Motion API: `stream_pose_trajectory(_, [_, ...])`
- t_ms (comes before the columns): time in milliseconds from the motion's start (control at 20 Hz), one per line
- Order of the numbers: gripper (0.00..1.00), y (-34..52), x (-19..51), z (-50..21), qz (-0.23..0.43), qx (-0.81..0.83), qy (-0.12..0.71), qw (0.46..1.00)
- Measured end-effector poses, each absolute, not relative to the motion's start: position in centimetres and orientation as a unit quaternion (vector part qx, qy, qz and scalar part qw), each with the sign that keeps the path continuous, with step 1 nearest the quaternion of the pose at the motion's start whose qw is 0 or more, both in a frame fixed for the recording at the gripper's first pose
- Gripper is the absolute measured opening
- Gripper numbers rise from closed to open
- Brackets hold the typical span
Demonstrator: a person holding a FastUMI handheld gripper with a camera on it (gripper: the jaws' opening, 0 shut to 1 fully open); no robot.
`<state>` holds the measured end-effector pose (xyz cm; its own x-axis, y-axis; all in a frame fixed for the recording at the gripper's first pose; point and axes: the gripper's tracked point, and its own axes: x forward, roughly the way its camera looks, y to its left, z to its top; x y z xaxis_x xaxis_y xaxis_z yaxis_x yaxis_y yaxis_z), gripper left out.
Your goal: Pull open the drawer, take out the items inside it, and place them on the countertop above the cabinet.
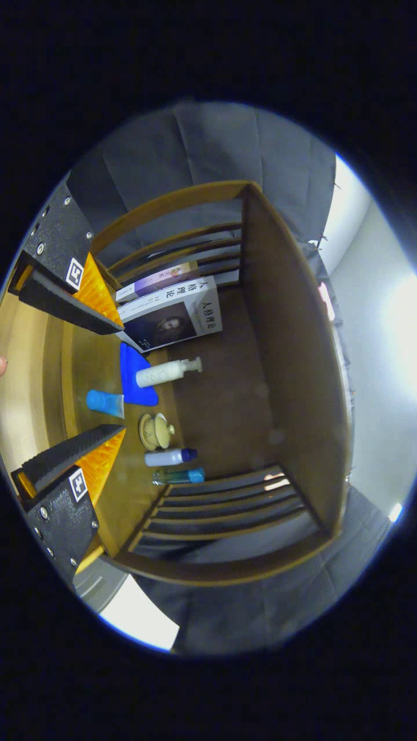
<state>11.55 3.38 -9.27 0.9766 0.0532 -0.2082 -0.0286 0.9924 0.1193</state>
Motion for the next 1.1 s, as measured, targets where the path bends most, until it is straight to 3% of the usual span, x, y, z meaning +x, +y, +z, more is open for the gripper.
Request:
stream_pose_trajectory(550, [0.95, 5.5, -3.1, -8.7, 0.034, 0.038, 0.034, 0.998])
stream_pose_trajectory(850, [0.96, 8.0, -8.2, -14.5, 0.064, 0.003, 0.078, 0.995])
stream_pose_trajectory(1100, [0.96, 7.9, -10.3, -19.4, 0.039, -0.024, 0.116, 0.992])
